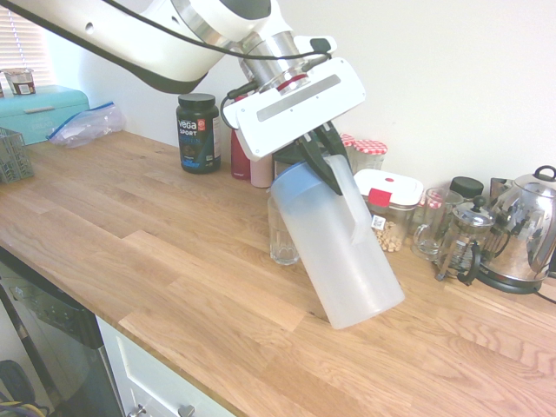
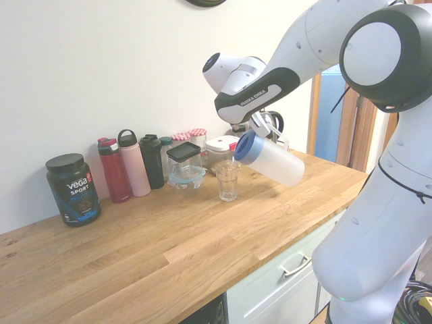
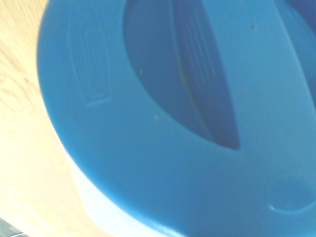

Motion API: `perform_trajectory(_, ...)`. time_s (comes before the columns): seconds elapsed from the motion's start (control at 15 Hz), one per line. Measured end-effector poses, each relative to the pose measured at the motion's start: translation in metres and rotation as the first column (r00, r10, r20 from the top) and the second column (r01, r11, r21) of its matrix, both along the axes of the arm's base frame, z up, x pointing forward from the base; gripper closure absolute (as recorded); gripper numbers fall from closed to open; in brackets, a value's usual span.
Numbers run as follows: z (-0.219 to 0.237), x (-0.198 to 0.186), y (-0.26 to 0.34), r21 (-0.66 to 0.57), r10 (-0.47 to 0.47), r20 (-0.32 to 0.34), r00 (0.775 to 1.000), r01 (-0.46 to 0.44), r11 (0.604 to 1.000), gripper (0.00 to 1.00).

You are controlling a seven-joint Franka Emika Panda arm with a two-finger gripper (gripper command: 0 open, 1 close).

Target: Pour me some water

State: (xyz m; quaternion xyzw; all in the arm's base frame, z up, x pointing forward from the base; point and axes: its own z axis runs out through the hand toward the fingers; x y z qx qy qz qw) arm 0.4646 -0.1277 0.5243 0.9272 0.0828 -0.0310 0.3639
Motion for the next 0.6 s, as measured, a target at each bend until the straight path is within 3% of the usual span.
perform_trajectory(0.6, -0.004, 0.007, 0.02, -0.04, 0.008, 0.015, 1.0, -0.007, 0.999, 1.0)
